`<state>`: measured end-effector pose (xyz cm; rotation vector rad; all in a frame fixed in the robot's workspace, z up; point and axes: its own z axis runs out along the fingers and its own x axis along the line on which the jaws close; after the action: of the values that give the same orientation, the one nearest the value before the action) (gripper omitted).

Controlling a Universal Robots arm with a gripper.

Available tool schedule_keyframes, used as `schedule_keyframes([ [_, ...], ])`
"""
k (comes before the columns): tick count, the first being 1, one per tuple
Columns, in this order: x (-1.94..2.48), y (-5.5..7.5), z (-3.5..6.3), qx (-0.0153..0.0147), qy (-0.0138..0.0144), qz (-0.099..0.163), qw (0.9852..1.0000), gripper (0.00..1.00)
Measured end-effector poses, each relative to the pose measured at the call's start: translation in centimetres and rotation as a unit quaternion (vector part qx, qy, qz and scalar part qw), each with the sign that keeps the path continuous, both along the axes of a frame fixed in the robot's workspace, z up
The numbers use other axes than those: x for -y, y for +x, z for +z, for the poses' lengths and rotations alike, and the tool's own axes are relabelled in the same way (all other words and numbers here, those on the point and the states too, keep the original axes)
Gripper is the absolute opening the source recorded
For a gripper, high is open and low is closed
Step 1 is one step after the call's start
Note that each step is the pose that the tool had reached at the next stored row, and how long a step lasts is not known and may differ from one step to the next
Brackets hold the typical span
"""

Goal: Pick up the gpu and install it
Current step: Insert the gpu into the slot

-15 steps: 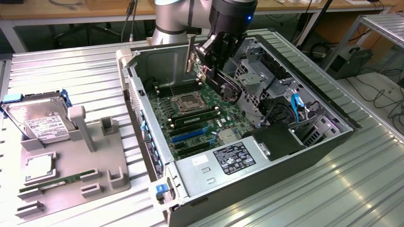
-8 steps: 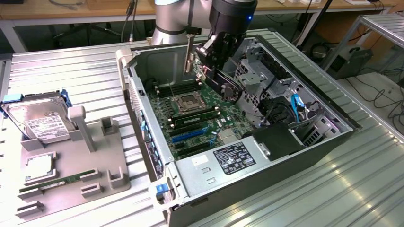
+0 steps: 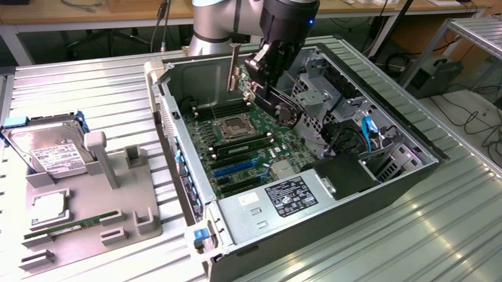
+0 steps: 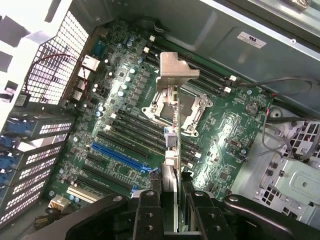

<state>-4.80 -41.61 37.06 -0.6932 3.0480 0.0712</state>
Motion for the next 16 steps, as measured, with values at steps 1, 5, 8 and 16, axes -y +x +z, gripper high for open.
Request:
schedule_keyframes([
  [1,0.00,0.00,0.00,0.0000,0.0000,0.003,1.0000,0.26],
  [5,0.00,0.00,0.00,0.0000,0.0000,0.013,0.9999,0.26],
  [8,0.00,0.00,0.00,0.0000,0.0000,0.020,0.9998,0.26],
  [16,0.00,0.00,0.00,0.0000,0.0000,0.039,0.9992,0.26],
])
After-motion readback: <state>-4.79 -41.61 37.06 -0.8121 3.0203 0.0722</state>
